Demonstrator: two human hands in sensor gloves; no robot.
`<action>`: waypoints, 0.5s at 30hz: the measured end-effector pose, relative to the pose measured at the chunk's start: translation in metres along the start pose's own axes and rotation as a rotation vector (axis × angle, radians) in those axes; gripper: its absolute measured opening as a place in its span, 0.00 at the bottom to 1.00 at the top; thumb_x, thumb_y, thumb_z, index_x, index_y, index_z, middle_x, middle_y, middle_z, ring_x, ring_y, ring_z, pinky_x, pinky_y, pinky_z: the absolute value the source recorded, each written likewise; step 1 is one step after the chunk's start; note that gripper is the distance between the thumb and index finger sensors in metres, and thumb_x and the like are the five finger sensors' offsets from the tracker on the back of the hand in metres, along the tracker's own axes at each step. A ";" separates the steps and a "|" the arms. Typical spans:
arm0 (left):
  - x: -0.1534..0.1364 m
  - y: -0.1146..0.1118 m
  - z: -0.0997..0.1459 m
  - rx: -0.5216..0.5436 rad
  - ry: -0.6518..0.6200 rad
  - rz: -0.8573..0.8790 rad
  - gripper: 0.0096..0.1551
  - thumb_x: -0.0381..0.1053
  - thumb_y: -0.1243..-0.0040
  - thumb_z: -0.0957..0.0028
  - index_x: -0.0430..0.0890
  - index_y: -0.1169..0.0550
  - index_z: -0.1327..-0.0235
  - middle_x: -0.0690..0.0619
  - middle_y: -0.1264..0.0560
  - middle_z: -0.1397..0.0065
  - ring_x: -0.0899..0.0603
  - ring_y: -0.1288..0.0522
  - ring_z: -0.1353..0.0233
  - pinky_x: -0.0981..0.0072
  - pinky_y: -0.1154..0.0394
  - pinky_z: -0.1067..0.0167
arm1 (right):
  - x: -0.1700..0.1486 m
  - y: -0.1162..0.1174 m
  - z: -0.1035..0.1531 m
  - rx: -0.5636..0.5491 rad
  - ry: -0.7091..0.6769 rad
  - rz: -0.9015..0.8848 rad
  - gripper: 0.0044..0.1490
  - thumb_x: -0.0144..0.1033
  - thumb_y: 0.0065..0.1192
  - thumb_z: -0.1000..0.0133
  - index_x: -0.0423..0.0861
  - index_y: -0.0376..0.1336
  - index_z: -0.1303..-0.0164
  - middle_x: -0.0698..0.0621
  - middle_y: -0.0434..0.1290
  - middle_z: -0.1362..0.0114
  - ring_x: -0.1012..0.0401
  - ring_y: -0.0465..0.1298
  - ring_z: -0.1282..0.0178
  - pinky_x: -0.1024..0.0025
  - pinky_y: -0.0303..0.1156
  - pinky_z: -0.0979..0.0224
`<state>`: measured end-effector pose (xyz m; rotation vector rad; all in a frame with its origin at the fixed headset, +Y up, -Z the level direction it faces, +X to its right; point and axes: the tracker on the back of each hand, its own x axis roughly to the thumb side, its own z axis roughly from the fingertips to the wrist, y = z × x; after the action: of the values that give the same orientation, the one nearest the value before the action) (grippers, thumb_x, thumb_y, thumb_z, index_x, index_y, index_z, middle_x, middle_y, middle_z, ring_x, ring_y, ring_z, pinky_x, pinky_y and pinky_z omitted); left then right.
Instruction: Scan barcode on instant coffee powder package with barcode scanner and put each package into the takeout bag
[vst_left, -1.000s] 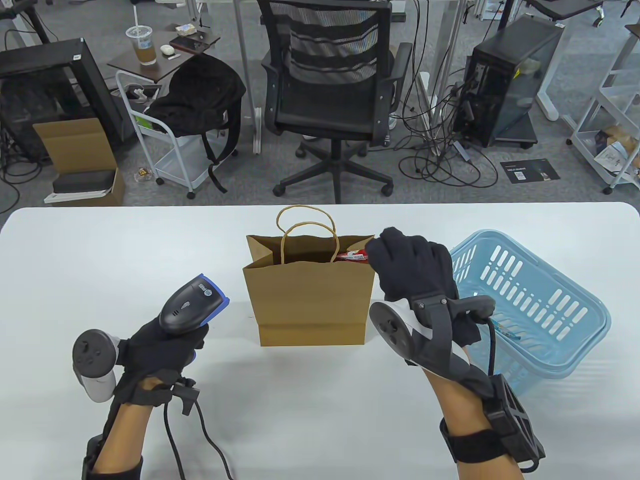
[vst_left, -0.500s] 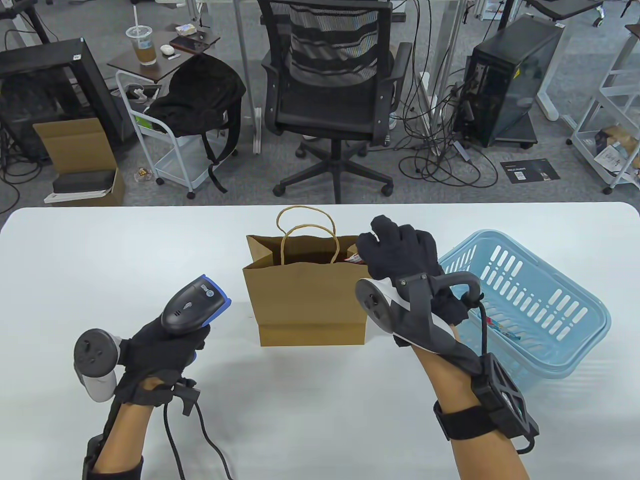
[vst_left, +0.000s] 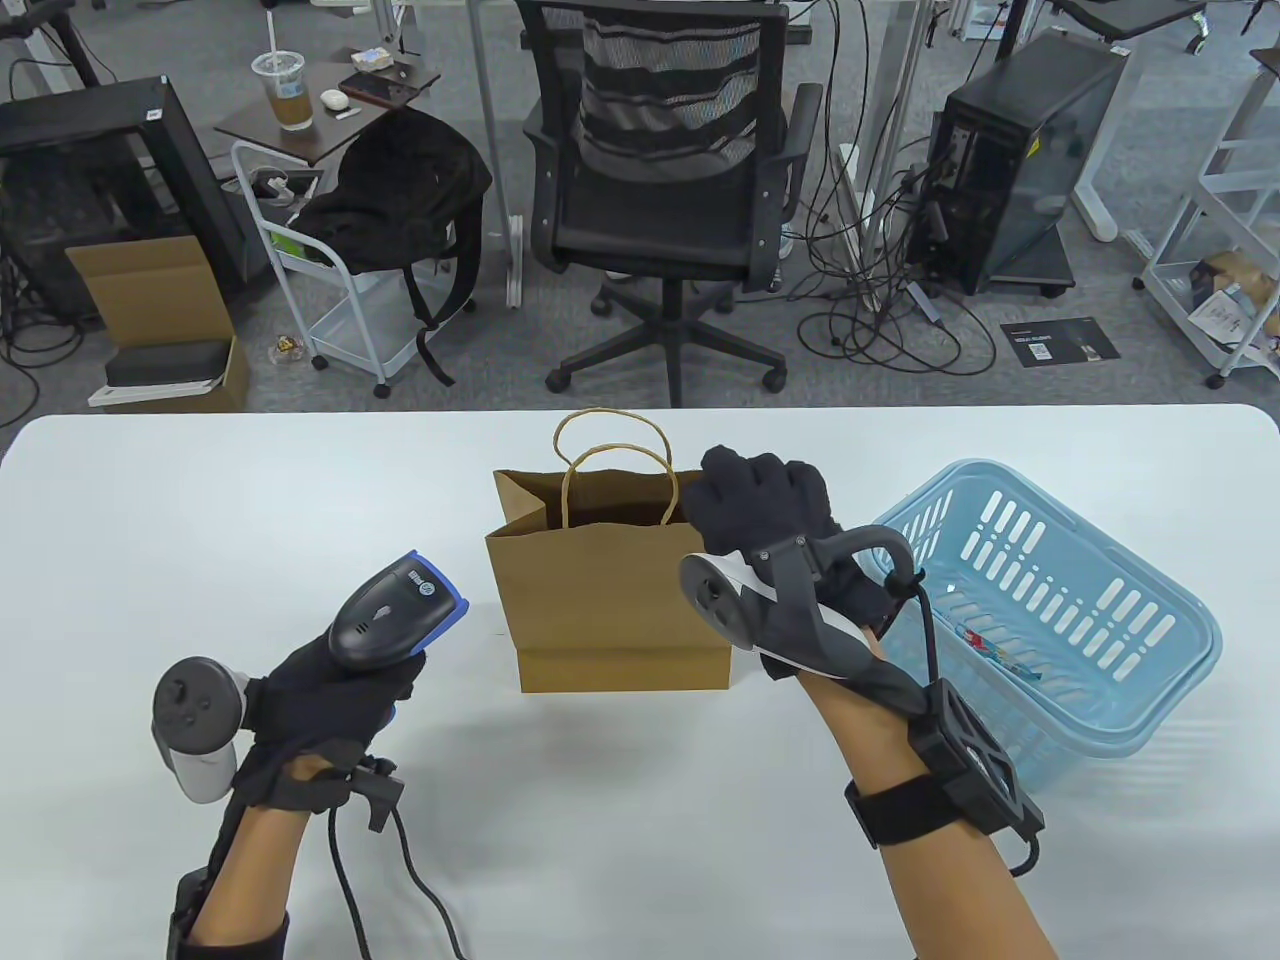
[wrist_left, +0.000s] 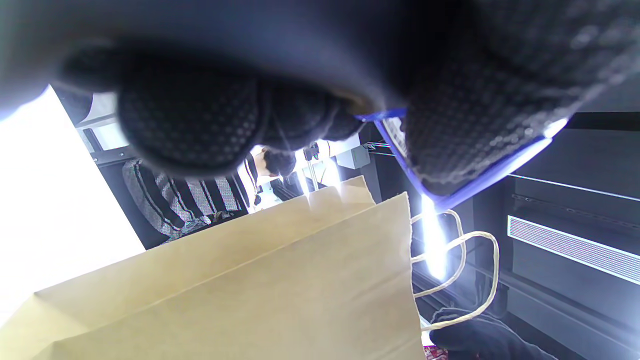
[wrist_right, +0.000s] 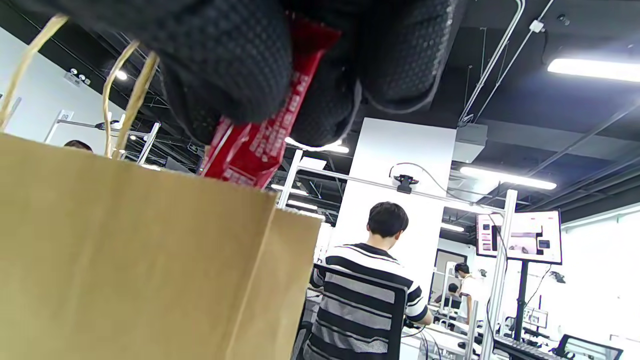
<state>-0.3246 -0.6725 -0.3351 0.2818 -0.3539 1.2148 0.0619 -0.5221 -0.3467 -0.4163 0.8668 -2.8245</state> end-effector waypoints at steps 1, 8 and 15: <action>0.000 0.000 0.000 -0.001 0.001 -0.001 0.30 0.63 0.27 0.45 0.49 0.22 0.38 0.51 0.18 0.47 0.43 0.13 0.56 0.48 0.20 0.52 | 0.001 0.001 0.000 -0.005 0.000 0.000 0.25 0.33 0.72 0.46 0.64 0.74 0.40 0.54 0.76 0.24 0.60 0.81 0.31 0.56 0.76 0.25; -0.001 -0.002 0.000 -0.010 0.006 -0.008 0.30 0.63 0.27 0.46 0.49 0.22 0.38 0.51 0.18 0.47 0.43 0.13 0.56 0.48 0.20 0.52 | 0.003 0.006 -0.003 0.005 -0.008 -0.033 0.24 0.33 0.70 0.45 0.63 0.73 0.39 0.53 0.76 0.23 0.59 0.81 0.30 0.56 0.76 0.25; 0.000 -0.002 -0.001 -0.007 0.001 -0.008 0.30 0.63 0.27 0.46 0.49 0.22 0.38 0.51 0.17 0.47 0.43 0.13 0.56 0.48 0.20 0.52 | 0.002 0.009 -0.003 0.029 -0.010 -0.055 0.28 0.39 0.69 0.45 0.65 0.70 0.32 0.53 0.74 0.19 0.58 0.79 0.25 0.53 0.73 0.23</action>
<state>-0.3231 -0.6729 -0.3357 0.2761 -0.3562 1.2053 0.0594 -0.5290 -0.3537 -0.4561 0.8243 -2.8786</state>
